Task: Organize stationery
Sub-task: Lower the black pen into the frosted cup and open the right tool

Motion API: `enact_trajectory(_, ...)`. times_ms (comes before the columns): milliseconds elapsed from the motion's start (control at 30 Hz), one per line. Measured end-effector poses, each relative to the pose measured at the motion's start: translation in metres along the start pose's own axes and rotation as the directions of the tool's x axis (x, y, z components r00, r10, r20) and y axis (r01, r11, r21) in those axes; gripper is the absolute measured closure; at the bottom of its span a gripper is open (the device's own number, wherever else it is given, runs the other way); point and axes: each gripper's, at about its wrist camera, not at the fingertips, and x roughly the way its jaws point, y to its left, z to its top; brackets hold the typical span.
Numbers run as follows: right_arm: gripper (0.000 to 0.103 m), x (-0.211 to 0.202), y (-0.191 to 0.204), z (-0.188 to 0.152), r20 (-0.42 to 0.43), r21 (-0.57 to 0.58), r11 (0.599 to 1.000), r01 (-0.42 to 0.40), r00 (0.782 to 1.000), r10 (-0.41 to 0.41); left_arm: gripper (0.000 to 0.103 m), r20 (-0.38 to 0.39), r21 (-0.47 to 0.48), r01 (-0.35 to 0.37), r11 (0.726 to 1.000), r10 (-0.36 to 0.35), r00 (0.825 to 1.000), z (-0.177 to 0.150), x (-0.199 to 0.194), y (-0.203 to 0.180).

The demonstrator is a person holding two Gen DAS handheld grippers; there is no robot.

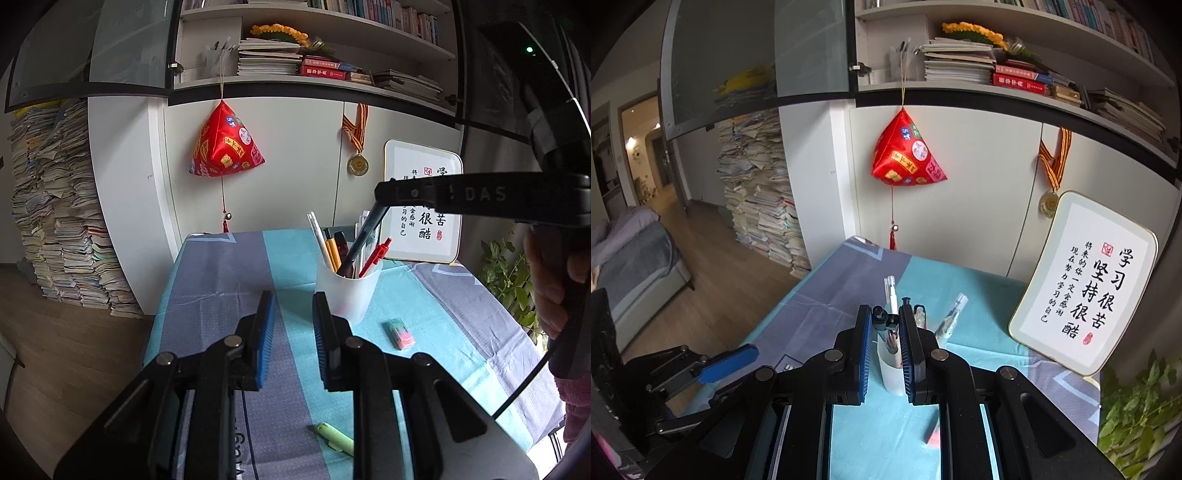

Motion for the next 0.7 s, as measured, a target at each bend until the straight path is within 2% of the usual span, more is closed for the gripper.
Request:
enact_trajectory(467,0.087,0.037,0.004,-0.009,-0.091,-0.001,1.0,-0.003,0.996,0.003,0.084,-0.018,0.001,0.012,1.0,-0.012,1.0,-0.003,0.003,-0.002)
enact_trajectory(700,0.087,0.037,0.004,-0.016,-0.113,-0.007,1.0,-0.004,0.994,0.003,0.084,-0.029,-0.005,0.014,1.0,-0.014,0.999,-0.004,0.004,-0.003)
